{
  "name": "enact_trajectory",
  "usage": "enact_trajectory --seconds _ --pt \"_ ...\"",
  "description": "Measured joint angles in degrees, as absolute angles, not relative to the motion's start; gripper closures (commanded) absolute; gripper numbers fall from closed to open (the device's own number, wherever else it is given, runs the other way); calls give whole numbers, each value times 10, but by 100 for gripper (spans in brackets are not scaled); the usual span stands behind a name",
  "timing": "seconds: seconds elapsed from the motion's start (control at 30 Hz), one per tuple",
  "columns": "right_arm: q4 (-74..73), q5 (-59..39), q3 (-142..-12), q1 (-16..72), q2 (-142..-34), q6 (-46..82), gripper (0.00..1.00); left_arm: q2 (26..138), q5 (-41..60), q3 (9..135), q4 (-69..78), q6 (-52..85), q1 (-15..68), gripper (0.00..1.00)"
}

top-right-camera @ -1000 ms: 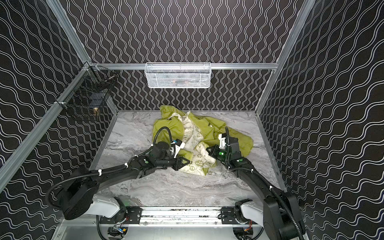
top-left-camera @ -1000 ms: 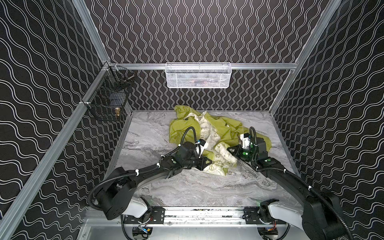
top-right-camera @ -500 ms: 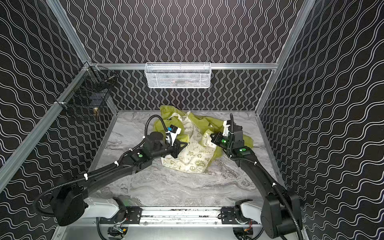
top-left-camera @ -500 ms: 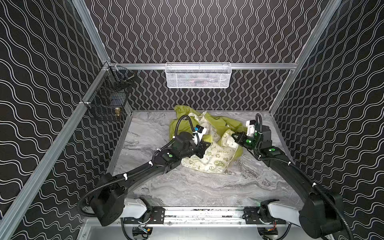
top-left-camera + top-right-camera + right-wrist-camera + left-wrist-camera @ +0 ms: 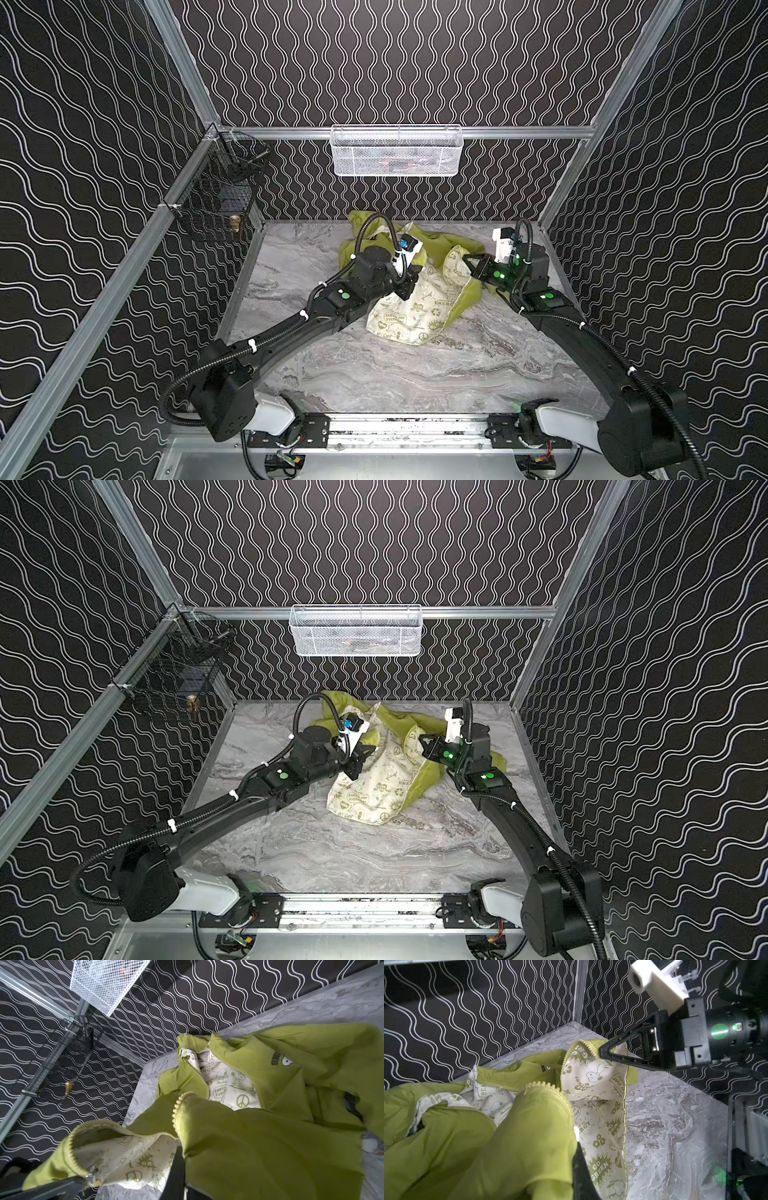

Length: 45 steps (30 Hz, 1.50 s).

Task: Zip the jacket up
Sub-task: 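Lift both zipper edges upward, raising the jacket front off the table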

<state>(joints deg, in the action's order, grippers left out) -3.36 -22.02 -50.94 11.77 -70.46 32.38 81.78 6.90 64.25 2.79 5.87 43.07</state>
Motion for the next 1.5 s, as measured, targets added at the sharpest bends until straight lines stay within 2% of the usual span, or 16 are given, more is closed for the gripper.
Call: enact_trajectory --seconds 0.23,0.5,0.7,0.93,1.2,1.5 --pt "-112 -327 -478 67 -727 372 100 824 99 628 53 93 430 100" --pt "-255 -413 -432 38 -768 515 100 826 172 556 201 161 394 100" --pt "-375 -419 -381 56 -764 599 100 881 267 521 359 272 342 100" --pt "-449 -406 -372 111 -738 617 100 947 355 509 568 429 322 100" --pt "-463 -369 -390 169 -734 604 100 980 396 500 729 550 320 100" --pt "-484 -341 -400 196 -746 609 100 999 415 495 816 616 319 100"
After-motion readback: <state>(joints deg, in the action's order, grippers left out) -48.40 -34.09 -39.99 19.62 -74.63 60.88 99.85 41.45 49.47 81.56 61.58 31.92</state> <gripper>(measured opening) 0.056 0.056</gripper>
